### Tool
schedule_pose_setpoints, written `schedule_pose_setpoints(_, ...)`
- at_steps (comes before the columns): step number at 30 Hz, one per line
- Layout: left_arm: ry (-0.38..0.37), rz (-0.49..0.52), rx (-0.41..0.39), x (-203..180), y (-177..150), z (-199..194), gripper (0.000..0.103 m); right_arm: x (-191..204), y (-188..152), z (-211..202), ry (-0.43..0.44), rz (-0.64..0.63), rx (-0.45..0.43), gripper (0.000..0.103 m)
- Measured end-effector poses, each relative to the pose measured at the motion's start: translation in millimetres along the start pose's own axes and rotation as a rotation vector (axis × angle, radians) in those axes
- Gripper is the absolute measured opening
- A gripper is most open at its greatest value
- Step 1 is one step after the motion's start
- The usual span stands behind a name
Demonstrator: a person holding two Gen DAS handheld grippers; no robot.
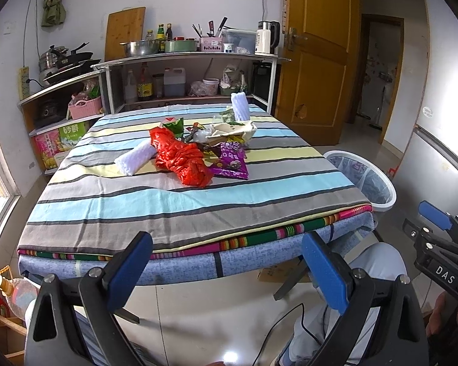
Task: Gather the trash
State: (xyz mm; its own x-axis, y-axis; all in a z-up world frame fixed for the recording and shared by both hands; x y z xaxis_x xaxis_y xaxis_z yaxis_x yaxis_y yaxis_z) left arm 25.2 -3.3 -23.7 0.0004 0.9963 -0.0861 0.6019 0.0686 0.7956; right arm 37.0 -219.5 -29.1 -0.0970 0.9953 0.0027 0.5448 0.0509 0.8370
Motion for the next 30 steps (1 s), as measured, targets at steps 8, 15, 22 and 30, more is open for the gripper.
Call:
schedule_pose_setpoints(8,-0.022,0.008,0.007,-2.2,-0.7,1.0,0.099,0.0,1.2,-1.2,0.0,0.003,-0.002,0.077)
schedule_pose_setpoints(15,-0.028,0.012,0.007,-3.7,-0.7,1.5,0.099,-1.1,3.3,-2.0,-0.005,0.003,-0.004,0.077)
schedule_pose_setpoints(22,-0.026,0.012,0.008,-3.9,-0.4,1.6,0.099,-1.5,3.8,-2.1,-0.004,0.004,-0.004,0.077)
schedule_pose_setpoints(30,-0.025,0.014,0.007,-3.6,0.0,1.3,0.099,-1.2,4.0,-1.8,-0.004,0.004,-0.005,0.077)
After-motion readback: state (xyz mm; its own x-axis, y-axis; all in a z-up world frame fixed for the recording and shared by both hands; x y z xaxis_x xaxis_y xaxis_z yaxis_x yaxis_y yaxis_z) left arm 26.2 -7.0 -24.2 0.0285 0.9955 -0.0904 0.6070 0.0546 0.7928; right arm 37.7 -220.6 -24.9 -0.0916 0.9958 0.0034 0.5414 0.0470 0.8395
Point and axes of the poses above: each gripper's, at about its wrist camera, not at the fingertips, and z roughly the way its jaws point, x to its left, y to its top, the point moved 3 cm from there along z, roughly the way its jaws point, and after that the axes turned 2 degrees about -y, right-handed, at the moved point
